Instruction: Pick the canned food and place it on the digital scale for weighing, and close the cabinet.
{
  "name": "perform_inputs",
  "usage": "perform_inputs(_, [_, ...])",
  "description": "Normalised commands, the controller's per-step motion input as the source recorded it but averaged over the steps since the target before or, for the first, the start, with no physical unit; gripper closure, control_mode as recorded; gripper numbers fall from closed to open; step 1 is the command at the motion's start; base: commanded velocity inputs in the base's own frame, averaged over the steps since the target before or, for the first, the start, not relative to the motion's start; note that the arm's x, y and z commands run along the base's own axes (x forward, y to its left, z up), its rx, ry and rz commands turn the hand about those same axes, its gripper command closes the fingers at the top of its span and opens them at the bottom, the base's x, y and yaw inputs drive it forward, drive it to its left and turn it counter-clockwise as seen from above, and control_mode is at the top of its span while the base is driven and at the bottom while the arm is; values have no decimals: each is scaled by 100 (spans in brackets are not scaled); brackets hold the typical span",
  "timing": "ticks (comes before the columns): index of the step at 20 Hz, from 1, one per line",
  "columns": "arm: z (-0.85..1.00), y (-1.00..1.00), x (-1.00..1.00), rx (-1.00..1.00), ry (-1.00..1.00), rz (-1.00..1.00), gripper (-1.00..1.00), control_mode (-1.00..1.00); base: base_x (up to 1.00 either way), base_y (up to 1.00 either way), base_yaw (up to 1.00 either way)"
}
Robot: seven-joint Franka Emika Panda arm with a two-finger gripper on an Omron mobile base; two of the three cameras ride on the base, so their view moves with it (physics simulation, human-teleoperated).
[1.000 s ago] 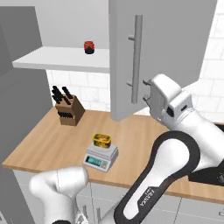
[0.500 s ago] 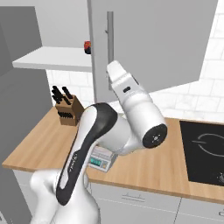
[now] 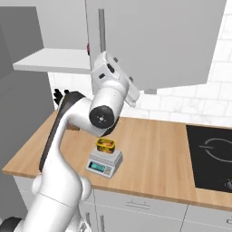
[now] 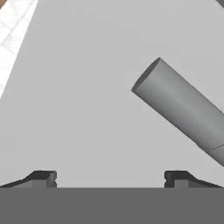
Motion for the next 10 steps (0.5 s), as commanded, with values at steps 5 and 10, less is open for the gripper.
perform_inputs(5, [5,-18,83,14,6,0,-100,-100,0,0,0])
perform_inputs(10, [0,-20,74,19,3,9,-100,-100,0,0,0])
